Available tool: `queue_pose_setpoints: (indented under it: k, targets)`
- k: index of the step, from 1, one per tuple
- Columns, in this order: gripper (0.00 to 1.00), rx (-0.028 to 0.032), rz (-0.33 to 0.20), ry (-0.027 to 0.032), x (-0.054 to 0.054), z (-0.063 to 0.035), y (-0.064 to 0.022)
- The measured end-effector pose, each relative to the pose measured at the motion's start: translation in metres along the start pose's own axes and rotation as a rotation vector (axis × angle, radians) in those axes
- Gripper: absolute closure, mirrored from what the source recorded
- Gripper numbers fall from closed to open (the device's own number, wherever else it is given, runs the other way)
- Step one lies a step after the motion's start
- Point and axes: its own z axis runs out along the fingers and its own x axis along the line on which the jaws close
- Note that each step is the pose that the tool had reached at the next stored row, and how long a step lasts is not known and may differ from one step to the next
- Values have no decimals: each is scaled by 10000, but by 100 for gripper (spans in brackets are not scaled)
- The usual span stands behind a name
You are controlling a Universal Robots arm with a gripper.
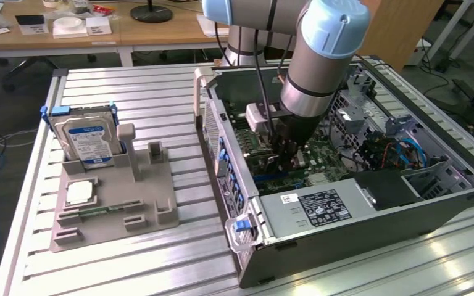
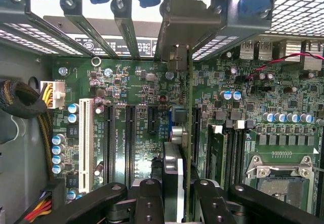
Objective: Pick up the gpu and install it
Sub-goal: 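Insert the gpu into the slot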
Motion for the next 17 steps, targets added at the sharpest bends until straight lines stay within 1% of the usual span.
queue_pose_setpoints:
  k: [17]
  targets:
    - [72,1,0,-2,5,3,-14]
